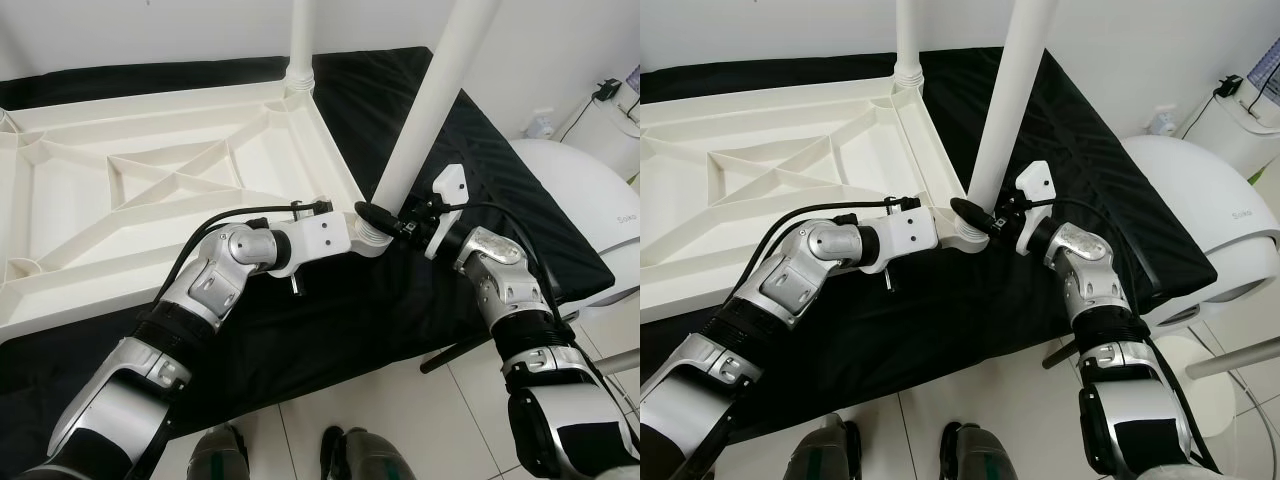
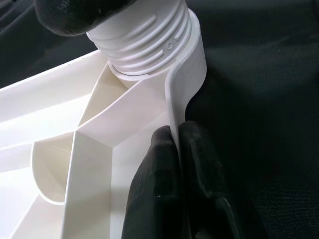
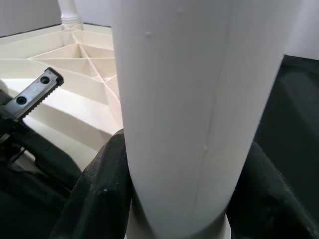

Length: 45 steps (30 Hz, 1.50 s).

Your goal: Building children table

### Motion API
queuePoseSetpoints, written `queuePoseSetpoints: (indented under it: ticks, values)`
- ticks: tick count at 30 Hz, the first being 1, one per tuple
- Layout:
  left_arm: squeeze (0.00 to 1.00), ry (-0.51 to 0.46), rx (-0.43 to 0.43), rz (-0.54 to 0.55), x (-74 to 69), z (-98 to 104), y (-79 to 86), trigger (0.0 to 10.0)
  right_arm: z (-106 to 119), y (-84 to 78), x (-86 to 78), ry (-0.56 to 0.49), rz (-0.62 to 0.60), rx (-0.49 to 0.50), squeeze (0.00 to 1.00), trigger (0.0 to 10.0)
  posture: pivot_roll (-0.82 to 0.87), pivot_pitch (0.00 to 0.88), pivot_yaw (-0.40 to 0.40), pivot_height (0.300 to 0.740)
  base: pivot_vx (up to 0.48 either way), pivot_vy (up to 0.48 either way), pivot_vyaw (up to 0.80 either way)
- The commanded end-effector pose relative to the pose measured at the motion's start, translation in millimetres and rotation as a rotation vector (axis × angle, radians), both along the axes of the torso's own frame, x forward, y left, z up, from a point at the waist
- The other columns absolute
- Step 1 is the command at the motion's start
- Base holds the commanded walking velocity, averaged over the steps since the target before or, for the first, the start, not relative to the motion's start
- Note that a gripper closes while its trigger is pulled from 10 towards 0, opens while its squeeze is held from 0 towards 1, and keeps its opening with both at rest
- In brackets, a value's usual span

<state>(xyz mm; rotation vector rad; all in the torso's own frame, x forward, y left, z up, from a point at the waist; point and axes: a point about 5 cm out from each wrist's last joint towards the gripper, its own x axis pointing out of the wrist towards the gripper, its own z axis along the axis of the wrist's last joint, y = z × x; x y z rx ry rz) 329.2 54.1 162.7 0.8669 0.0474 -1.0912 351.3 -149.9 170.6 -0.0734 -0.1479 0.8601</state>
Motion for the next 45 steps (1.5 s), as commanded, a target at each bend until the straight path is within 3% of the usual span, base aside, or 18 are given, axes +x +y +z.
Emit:
queuePoseSetpoints:
  ticks: [1,15,17,23,28,29,30,31,34,35,43,44,45]
  values:
    - [0.00,0.009,0.063,-0.024,-6.0,-14,-2.4,10.0,-2,-1.7,-0.3,0.017,-0.039,0.029,0.00,0.0,0.01,0.117,-0.055,0.740,0.000,0.000,0.00]
    - [0.00,0.014,0.055,-0.015,-4.7,-12,-2.5,10.0,-3,13.5,-5.5,0.050,-0.263,0.147,0.00,0.0,0.00,0.118,-0.056,0.740,0.000,0.000,0.00]
    - [0.00,0.016,0.055,-0.014,-4.8,-13,-2.0,10.0,-8,22.2,-12.7,0.058,-0.366,0.185,0.00,0.0,0.01,0.118,-0.058,0.740,0.000,0.000,0.00]
    - [0.00,0.016,0.055,-0.015,-5.2,-13,-1.6,10.0,-9,25.6,-16.0,0.061,-0.414,0.200,0.00,0.0,0.01,0.120,-0.058,0.740,0.000,0.000,0.00]
    - [0.00,0.019,0.054,-0.026,-6.3,-13,-2.3,10.0,-12,38.9,-24.8,0.072,-0.568,0.238,0.00,0.0,0.00,0.116,-0.059,0.740,0.000,0.000,0.00]
    - [0.00,0.019,0.053,-0.029,-6.5,-13,-2.8,10.0,-12,41.9,-27.1,0.081,-0.608,0.249,0.00,4.9,0.00,0.116,-0.057,0.740,0.000,0.000,0.00]
    - [0.00,0.019,0.053,-0.029,-6.5,-13,-2.8,10.0,-12,41.9,-27.1,0.081,-0.608,0.249,0.00,4.9,0.00,0.116,-0.057,0.740,0.000,0.000,0.00]
    - [0.00,0.021,0.053,-0.031,-6.8,-12,-3.0,10.0,-13,44.8,-28.9,0.088,-0.620,0.253,0.00,10.0,0.00,0.117,-0.057,0.740,0.000,0.000,0.00]
    - [0.00,0.026,0.052,-0.032,-7.1,-13,-2.8,10.0,-13,46.9,-31.2,0.096,-0.628,0.254,0.00,10.0,0.00,0.117,-0.054,0.740,0.000,0.000,0.00]
    - [1.00,0.036,0.051,-0.034,-7.8,-14,-2.5,10.0,-14,45.1,-31.3,0.100,-0.637,0.248,0.00,10.0,0.00,0.118,-0.053,0.740,0.000,0.000,0.00]
    - [1.00,0.044,0.059,-0.053,-9.9,-14,-3.6,10.0,-11,39.8,-31.3,0.095,-0.663,0.234,0.00,10.0,0.00,0.114,-0.053,0.740,0.000,0.000,0.00]
    - [0.87,0.044,0.060,-0.053,-9.8,-14,-3.7,10.0,-11,39.8,-31.4,0.096,-0.665,0.233,0.00,10.0,0.00,0.113,-0.054,0.740,0.000,0.000,0.00]
    - [0.00,0.045,0.059,-0.052,-9.8,-14,-3.8,10.0,-11,40.0,-31.7,0.099,-0.671,0.232,0.00,10.0,0.00,0.111,-0.055,0.740,0.000,0.000,0.00]
